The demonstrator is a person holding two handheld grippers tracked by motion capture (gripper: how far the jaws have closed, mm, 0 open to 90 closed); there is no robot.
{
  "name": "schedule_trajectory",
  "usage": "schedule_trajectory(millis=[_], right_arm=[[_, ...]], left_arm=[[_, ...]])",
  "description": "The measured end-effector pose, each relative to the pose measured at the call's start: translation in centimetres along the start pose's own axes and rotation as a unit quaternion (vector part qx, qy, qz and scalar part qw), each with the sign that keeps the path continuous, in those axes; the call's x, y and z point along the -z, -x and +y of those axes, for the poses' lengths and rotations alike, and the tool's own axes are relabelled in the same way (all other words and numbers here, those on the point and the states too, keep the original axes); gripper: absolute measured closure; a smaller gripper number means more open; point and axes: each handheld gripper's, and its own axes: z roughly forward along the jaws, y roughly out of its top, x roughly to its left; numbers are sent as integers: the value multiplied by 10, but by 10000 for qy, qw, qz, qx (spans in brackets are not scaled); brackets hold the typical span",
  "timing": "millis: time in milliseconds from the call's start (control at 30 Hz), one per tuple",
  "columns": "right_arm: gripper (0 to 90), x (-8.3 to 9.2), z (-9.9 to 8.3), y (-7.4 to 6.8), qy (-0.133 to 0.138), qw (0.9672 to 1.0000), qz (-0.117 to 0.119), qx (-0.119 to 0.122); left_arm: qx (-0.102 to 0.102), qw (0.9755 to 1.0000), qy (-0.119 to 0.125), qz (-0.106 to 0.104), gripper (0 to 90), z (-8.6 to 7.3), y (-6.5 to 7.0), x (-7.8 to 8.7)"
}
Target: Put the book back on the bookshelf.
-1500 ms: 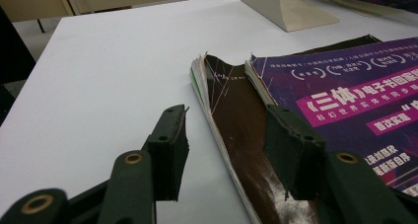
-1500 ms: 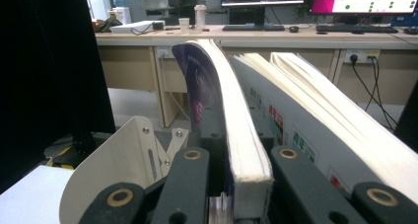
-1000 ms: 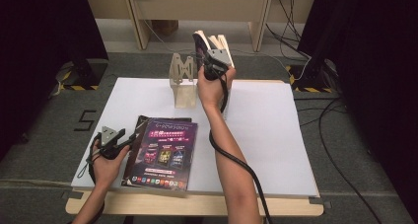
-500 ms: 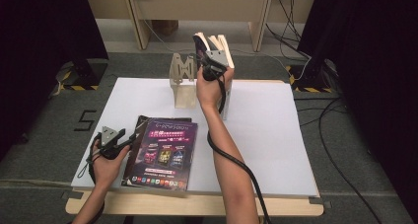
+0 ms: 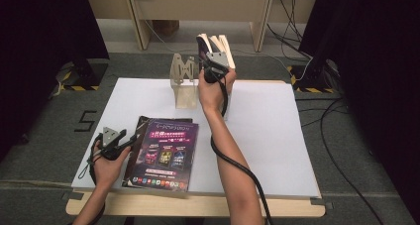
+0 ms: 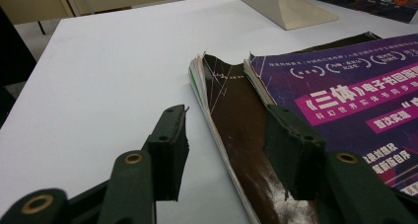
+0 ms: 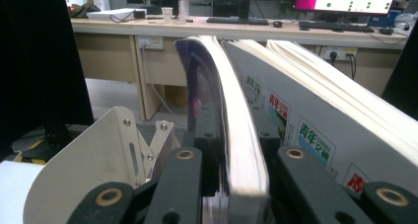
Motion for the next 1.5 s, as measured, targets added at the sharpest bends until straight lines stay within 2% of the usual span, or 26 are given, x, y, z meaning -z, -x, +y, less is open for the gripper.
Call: schedule_trajectory(millis=[800,1200,1500], right_arm=[[707,27,-8,2,64,9999,47,75],[663,36,-12,6,47,9997,233,-51],[636,42,-17,9,35,9994,330,-19]], left_arm=[[-56,10000,-19,19,510,0,1,0],[-60,10000,-8,30,510,0,2,0],[-68,10000,-31,31,510,0,2,0]])
